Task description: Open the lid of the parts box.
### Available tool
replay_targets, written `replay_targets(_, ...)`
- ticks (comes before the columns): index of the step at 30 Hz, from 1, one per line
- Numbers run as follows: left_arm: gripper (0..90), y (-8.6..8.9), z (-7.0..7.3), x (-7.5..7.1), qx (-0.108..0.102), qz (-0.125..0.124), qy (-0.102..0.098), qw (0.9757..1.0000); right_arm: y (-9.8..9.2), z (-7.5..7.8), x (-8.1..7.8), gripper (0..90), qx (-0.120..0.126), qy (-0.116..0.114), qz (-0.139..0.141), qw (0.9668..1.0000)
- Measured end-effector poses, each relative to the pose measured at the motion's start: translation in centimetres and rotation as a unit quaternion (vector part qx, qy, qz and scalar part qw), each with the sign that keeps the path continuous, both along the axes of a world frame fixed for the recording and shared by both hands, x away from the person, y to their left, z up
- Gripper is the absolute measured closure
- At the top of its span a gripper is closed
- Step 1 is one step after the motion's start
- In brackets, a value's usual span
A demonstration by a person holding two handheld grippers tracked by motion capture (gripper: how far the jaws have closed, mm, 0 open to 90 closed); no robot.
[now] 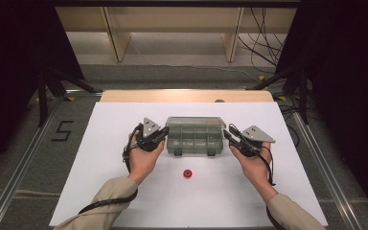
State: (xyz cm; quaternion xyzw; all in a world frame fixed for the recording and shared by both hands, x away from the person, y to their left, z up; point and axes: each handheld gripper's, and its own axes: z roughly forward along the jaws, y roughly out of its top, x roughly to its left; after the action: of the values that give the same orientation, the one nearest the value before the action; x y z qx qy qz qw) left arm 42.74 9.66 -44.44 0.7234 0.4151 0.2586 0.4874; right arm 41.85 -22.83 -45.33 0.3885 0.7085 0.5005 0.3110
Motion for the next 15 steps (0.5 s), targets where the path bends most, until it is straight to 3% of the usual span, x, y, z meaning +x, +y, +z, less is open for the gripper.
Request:
replay_targets(8, 89.6, 0.0, -0.2, 0.1, 0.009, 0.003, -0.006, 0.9999, 0.8, 0.2, 0.4, 69.0, -0.026, -0.028, -0.012, 0.9992)
replay_targets(12, 81.5, 0.1, -0.3, 0.2, 0.028, 0.016, -0.015, 0.9994, 1.1, 0.3, 0.4, 70.9, -0.029, -0.034, -0.014, 0.9989)
replay_targets(15, 76.7, 0.1, -0.2, 0.4, 0.043, 0.018, -0.033, 0.9984, 1.2, 0.4, 0.6, 71.4, -0.037, -0.048, -0.019, 0.998)
